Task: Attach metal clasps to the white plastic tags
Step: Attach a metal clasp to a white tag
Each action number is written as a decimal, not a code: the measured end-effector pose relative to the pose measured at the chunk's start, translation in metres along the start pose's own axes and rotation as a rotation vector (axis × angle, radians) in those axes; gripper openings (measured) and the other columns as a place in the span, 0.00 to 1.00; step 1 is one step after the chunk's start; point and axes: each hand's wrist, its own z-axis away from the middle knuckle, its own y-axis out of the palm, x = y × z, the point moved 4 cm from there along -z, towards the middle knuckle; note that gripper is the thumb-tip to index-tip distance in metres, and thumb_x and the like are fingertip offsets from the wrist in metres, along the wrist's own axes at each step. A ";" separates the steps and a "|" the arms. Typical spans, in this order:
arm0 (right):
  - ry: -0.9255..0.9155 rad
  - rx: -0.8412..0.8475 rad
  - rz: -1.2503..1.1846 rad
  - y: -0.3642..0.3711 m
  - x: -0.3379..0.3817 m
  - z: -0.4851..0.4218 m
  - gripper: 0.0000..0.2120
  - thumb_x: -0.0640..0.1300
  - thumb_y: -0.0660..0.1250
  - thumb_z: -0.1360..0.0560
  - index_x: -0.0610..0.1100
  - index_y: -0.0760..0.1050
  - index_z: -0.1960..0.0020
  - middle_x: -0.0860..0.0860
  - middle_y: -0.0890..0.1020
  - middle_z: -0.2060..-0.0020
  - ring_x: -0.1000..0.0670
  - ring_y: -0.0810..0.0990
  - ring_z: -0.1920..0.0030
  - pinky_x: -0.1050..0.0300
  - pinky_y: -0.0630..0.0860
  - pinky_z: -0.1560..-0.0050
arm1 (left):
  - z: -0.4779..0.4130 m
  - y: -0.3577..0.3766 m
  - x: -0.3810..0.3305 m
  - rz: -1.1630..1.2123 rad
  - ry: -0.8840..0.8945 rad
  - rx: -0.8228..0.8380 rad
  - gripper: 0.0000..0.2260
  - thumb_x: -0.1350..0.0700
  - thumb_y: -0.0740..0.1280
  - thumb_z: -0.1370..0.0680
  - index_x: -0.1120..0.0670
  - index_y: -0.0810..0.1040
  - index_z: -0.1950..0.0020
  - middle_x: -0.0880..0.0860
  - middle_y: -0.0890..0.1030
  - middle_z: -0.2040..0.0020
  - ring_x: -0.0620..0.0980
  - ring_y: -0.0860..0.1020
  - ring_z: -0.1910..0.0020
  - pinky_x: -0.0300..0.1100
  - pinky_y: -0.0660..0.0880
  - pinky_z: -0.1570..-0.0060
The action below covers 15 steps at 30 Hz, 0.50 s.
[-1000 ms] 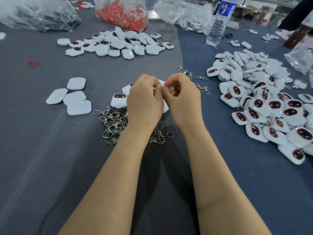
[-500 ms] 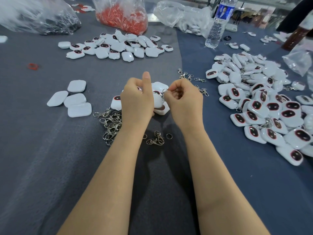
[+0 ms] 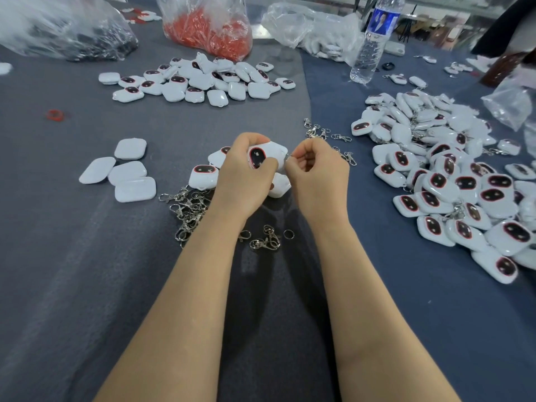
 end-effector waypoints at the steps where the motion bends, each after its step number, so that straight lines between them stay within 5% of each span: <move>1: 0.000 0.000 -0.001 0.000 0.000 0.000 0.03 0.33 0.64 0.31 0.39 0.75 0.61 0.47 0.76 0.68 0.55 0.69 0.68 0.66 0.68 0.65 | 0.000 0.000 0.000 -0.015 0.011 0.003 0.10 0.61 0.64 0.26 0.49 0.74 0.47 0.44 0.75 0.57 0.49 0.78 0.57 0.48 0.79 0.50; 5: -0.005 0.009 0.012 0.001 0.000 0.000 0.03 0.33 0.65 0.31 0.39 0.75 0.61 0.47 0.77 0.68 0.55 0.69 0.68 0.67 0.68 0.65 | 0.001 0.001 -0.002 -0.098 0.066 -0.002 0.10 0.60 0.65 0.25 0.49 0.73 0.47 0.42 0.74 0.58 0.49 0.77 0.55 0.52 0.77 0.47; 10: -0.009 0.016 0.036 0.003 -0.001 0.000 0.03 0.33 0.64 0.31 0.40 0.75 0.61 0.49 0.76 0.68 0.56 0.68 0.68 0.68 0.67 0.66 | 0.002 0.000 -0.003 -0.216 0.122 -0.035 0.11 0.60 0.64 0.24 0.52 0.74 0.43 0.41 0.73 0.60 0.46 0.73 0.58 0.36 0.72 0.54; 15: -0.034 0.041 0.086 0.006 -0.001 0.001 0.02 0.33 0.64 0.31 0.38 0.75 0.60 0.50 0.74 0.70 0.53 0.68 0.67 0.62 0.68 0.65 | 0.002 0.002 -0.003 -0.269 0.154 -0.044 0.12 0.62 0.63 0.24 0.54 0.73 0.41 0.47 0.75 0.56 0.48 0.73 0.56 0.35 0.67 0.58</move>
